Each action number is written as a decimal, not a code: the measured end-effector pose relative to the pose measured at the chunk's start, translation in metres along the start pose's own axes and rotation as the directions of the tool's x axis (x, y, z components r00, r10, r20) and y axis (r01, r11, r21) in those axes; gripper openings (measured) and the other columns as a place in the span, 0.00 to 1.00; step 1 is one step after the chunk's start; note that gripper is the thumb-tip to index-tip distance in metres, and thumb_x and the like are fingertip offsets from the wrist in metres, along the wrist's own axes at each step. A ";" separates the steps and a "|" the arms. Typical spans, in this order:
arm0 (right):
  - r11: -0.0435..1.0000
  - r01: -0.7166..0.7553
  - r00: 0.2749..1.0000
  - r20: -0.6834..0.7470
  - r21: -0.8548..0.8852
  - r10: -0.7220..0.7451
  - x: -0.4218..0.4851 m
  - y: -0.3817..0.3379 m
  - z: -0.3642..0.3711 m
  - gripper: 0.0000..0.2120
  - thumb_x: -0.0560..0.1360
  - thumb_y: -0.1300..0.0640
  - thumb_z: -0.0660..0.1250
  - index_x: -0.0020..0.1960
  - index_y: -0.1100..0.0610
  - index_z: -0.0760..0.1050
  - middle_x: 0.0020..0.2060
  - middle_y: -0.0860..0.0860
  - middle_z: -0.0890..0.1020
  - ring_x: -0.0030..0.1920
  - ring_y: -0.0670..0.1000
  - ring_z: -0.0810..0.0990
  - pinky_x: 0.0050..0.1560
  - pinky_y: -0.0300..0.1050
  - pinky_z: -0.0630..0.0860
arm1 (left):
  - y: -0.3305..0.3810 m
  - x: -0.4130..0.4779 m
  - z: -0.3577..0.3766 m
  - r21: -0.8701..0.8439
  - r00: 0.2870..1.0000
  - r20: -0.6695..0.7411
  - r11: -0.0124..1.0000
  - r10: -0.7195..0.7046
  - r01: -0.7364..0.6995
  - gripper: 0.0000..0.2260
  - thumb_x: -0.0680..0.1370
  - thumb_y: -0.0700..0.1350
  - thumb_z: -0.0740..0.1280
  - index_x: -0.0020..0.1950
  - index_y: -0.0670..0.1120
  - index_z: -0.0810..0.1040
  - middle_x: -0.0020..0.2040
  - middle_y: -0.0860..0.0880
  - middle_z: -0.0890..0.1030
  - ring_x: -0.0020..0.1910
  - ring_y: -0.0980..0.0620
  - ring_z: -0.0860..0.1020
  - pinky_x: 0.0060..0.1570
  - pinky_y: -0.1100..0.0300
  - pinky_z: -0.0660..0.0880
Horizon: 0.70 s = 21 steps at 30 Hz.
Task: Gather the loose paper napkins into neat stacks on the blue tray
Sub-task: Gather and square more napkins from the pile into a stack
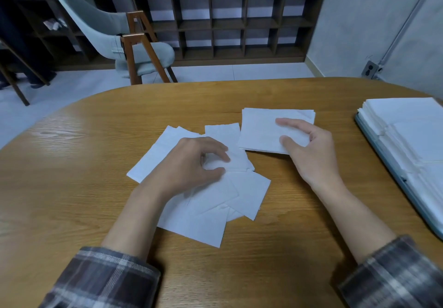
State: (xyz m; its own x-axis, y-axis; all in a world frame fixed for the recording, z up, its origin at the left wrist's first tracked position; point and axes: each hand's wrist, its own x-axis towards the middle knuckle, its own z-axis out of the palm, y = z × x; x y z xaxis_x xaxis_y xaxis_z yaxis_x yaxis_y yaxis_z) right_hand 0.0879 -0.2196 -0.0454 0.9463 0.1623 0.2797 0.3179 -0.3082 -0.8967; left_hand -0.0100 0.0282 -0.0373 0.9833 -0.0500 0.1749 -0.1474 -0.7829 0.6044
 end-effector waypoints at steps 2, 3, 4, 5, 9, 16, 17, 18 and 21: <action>1.000 0.010 1.000 0.004 -0.003 -0.010 0.000 0.000 0.000 0.18 0.78 0.67 0.69 0.60 0.49 0.86 0.57 0.34 0.84 0.62 0.29 0.76 0.63 0.22 0.66 | -0.002 0.000 -0.002 0.019 1.000 0.012 1.000 -0.024 0.024 0.14 0.74 0.43 0.79 0.57 0.56 0.86 0.62 0.63 0.82 0.56 0.66 0.78 0.51 0.73 0.71; 1.000 0.011 1.000 0.008 -0.004 -0.011 -0.001 0.001 0.001 0.18 0.78 0.67 0.69 0.60 0.49 0.86 0.57 0.34 0.85 0.62 0.29 0.76 0.63 0.23 0.67 | -0.002 0.000 -0.002 0.023 0.999 0.015 0.999 -0.032 0.032 0.14 0.74 0.42 0.78 0.58 0.56 0.86 0.62 0.64 0.82 0.56 0.65 0.79 0.52 0.71 0.72; 1.000 0.011 1.000 0.014 -0.007 -0.011 -0.001 0.001 0.001 0.18 0.78 0.67 0.69 0.60 0.49 0.86 0.57 0.34 0.85 0.62 0.29 0.76 0.63 0.23 0.67 | -0.003 0.000 0.000 0.022 0.999 0.009 0.999 -0.037 0.037 0.14 0.74 0.42 0.77 0.58 0.56 0.86 0.62 0.64 0.82 0.56 0.62 0.80 0.53 0.69 0.73; 1.000 0.013 1.000 0.024 -0.011 -0.013 -0.001 0.001 0.002 0.17 0.78 0.66 0.69 0.60 0.49 0.86 0.57 0.34 0.85 0.63 0.29 0.76 0.63 0.23 0.66 | -0.003 0.000 0.001 0.024 0.999 -0.008 0.999 -0.036 0.037 0.13 0.75 0.41 0.77 0.57 0.55 0.87 0.61 0.63 0.83 0.55 0.59 0.81 0.52 0.65 0.76; 0.999 0.025 0.999 0.046 -0.023 -0.024 -0.002 0.001 0.003 0.17 0.79 0.66 0.68 0.60 0.49 0.85 0.58 0.35 0.85 0.63 0.29 0.76 0.61 0.20 0.65 | -0.005 0.002 0.005 0.026 0.994 -0.113 1.000 0.007 -0.005 0.06 0.78 0.41 0.76 0.53 0.49 0.89 0.55 0.58 0.87 0.49 0.55 0.84 0.49 0.63 0.78; 0.986 0.153 0.983 0.107 -0.061 -0.146 -0.010 -0.011 0.000 0.17 0.78 0.56 0.75 0.66 0.45 0.82 0.57 0.39 0.82 0.56 0.33 0.78 0.55 0.28 0.70 | 0.009 0.002 0.008 -0.004 0.957 -0.271 0.994 0.108 -0.113 0.03 0.82 0.43 0.71 0.53 0.47 0.85 0.49 0.59 0.86 0.51 0.60 0.82 0.49 0.71 0.72; 0.977 0.196 0.973 0.142 -0.086 -0.183 -0.013 -0.013 0.001 0.19 0.76 0.55 0.77 0.66 0.45 0.82 0.53 0.39 0.80 0.51 0.32 0.78 0.51 0.26 0.69 | 0.012 0.002 0.010 -0.017 0.948 -0.293 0.991 0.125 -0.136 0.03 0.82 0.42 0.71 0.53 0.47 0.85 0.49 0.59 0.85 0.51 0.59 0.82 0.49 0.69 0.73; 0.967 0.234 0.960 0.184 -0.106 -0.212 -0.016 -0.014 0.002 0.20 0.75 0.54 0.78 0.66 0.45 0.82 0.51 0.39 0.80 0.49 0.32 0.78 0.50 0.25 0.68 | 0.015 0.001 0.012 -0.025 0.939 -0.314 0.988 0.137 -0.153 0.02 0.82 0.42 0.71 0.52 0.47 0.85 0.49 0.59 0.85 0.50 0.59 0.82 0.50 0.67 0.74; 0.939 0.315 0.929 0.249 -0.139 -0.275 -0.019 -0.011 0.009 0.18 0.72 0.53 0.81 0.62 0.45 0.84 0.53 0.40 0.83 0.55 0.33 0.78 0.55 0.25 0.68 | 0.022 0.002 0.016 -0.066 0.922 -0.360 0.982 0.145 -0.180 0.02 0.82 0.41 0.72 0.53 0.47 0.85 0.49 0.60 0.85 0.50 0.60 0.81 0.49 0.65 0.75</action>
State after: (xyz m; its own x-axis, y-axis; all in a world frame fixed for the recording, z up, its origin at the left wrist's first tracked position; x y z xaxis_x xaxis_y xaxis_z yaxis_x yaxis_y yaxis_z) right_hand 0.0658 -0.2108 -0.0439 0.7767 0.4691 0.4203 0.6047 -0.3684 -0.7062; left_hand -0.0099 0.0011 -0.0364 0.8467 0.0637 0.5282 -0.3282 -0.7187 0.6129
